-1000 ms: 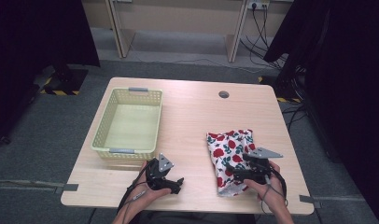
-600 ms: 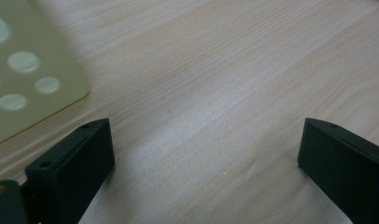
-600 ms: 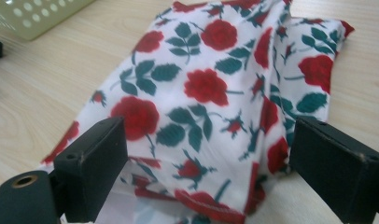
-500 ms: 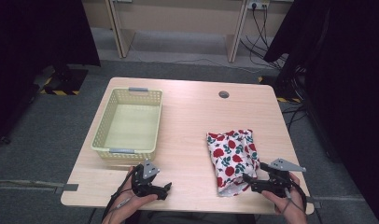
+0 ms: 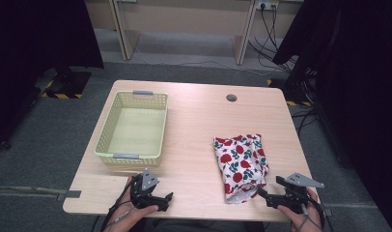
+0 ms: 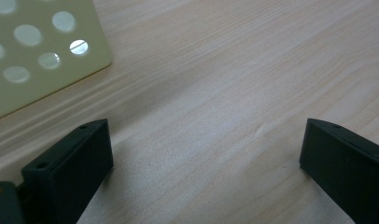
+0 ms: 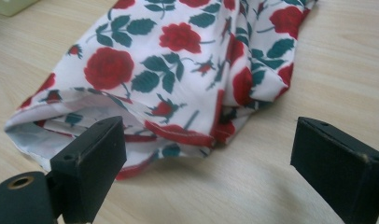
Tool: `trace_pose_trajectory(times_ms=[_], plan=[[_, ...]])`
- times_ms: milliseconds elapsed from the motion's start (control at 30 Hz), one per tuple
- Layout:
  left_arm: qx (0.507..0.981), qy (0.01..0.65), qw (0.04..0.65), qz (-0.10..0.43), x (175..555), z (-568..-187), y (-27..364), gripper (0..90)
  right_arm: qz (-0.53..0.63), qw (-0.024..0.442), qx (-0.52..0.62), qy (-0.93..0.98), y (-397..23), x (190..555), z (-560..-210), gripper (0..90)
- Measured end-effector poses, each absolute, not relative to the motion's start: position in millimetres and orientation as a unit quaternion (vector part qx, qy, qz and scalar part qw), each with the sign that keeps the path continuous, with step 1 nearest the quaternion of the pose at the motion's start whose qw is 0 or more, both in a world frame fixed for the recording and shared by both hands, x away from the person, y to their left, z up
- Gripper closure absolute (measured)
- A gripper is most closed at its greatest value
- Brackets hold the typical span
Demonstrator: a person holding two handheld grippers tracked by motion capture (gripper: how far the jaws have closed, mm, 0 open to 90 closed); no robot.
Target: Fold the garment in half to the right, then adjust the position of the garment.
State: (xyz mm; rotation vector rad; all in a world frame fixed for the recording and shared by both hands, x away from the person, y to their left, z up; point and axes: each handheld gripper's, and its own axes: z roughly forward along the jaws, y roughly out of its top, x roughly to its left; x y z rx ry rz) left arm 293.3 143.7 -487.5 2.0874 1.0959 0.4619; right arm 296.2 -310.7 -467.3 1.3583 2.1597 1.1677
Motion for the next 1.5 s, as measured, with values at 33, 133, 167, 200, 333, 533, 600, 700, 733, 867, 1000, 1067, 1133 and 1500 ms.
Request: trace_pose_trajectory(times_ms=[33, 133, 167, 200, 333, 533, 600, 700, 733, 867, 1000, 1067, 1133, 1500], plan=[[0.810, 0.425, 0.362, 0.179, 293.1, -487.5, 144.0, 1.7, 0.408, 0.169, 0.478, 0.759, -311.9, 295.4, -468.2, 10.6], [0.809, 0.427, 0.361, 0.180, 292.4, -487.6, 145.4, 1.7, 0.404, 0.174, 0.482, 0.758, -315.0, 292.9, -470.1, 10.4], [0.809, 0.427, 0.362, 0.180, 292.1, -487.7, 145.8, 1.7, 0.403, 0.174, 0.482, 0.758, -315.9, 292.2, -470.8, 10.1], [0.808, 0.428, 0.362, 0.180, 291.6, -487.8, 146.3, 1.7, 0.402, 0.174, 0.484, 0.757, -316.7, 291.6, -471.4, 9.1], [0.806, 0.431, 0.364, 0.183, 289.2, -488.3, 148.4, 1.7, 0.398, 0.173, 0.486, 0.758, -318.1, 289.1, -474.4, 8.0], [0.801, 0.434, 0.368, 0.187, 284.5, -489.4, 149.9, 1.7, 0.393, 0.172, 0.487, 0.761, -319.9, 283.3, -478.1, 5.5], [0.801, 0.433, 0.369, 0.187, 284.0, -489.7, 150.6, 1.7, 0.394, 0.174, 0.487, 0.760, -320.6, 280.8, -478.8, 5.4], [0.801, 0.432, 0.369, 0.188, 284.0, -489.8, 150.4, 1.6, 0.397, 0.174, 0.485, 0.760, -322.1, 276.4, -479.7, 5.5], [0.801, 0.432, 0.369, 0.188, 283.8, -490.0, 150.5, 1.4, 0.397, 0.174, 0.485, 0.759, -323.0, 275.3, -480.3, 5.5], [0.796, 0.429, 0.380, 0.194, 282.8, -492.9, 151.9, 0.0, 0.395, 0.177, 0.489, 0.758, -325.2, 273.1, -484.4, 5.4], [0.800, 0.425, 0.378, 0.191, 283.4, -492.4, 152.8, 0.0, 0.396, 0.177, 0.488, 0.757, -324.3, 272.8, -483.2, 5.4], [0.800, 0.425, 0.378, 0.191, 283.5, -492.3, 152.7, 0.0, 0.398, 0.177, 0.488, 0.756, -324.2, 272.5, -482.6, 5.4], [0.800, 0.424, 0.379, 0.191, 283.9, -492.5, 153.2, 0.0, 0.397, 0.179, 0.487, 0.757, -324.7, 271.8, -482.3, 5.5], [0.798, 0.423, 0.384, 0.192, 282.9, -493.6, 154.2, 0.0, 0.403, 0.185, 0.484, 0.754, -325.0, 271.4, -478.4, 5.4]])
